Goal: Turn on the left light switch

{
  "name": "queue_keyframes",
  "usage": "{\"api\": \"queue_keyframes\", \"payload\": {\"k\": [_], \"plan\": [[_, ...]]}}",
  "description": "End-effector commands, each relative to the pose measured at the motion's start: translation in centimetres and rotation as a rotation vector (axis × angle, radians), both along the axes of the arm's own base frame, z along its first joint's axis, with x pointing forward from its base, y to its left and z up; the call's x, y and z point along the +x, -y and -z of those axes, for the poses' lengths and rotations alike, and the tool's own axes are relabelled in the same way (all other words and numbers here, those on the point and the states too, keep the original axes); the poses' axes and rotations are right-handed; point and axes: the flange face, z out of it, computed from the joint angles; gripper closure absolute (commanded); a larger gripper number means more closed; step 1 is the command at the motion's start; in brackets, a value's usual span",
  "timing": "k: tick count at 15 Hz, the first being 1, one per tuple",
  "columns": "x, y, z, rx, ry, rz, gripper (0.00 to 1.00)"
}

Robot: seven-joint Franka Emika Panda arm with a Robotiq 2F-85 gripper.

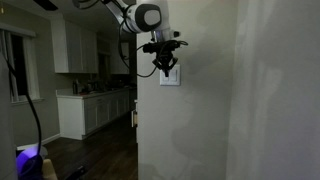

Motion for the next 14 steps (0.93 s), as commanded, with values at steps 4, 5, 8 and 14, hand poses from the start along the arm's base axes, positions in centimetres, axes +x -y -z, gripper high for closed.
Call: {"api": "queue_keyframes", "payload": {"k": [4,5,8,14], "plan": [[-0.1,-0.3,0.3,0.001,0.016,-0.006,1.00],[-0.1,-0.3,0.4,0.006,0.027,-0.004,1.00],[-0.1,-0.2,0.4,0.051,0.084,0.016,1.00],[0.0,-1.4,0.2,0.116,0.189,0.006,1.00]]}}
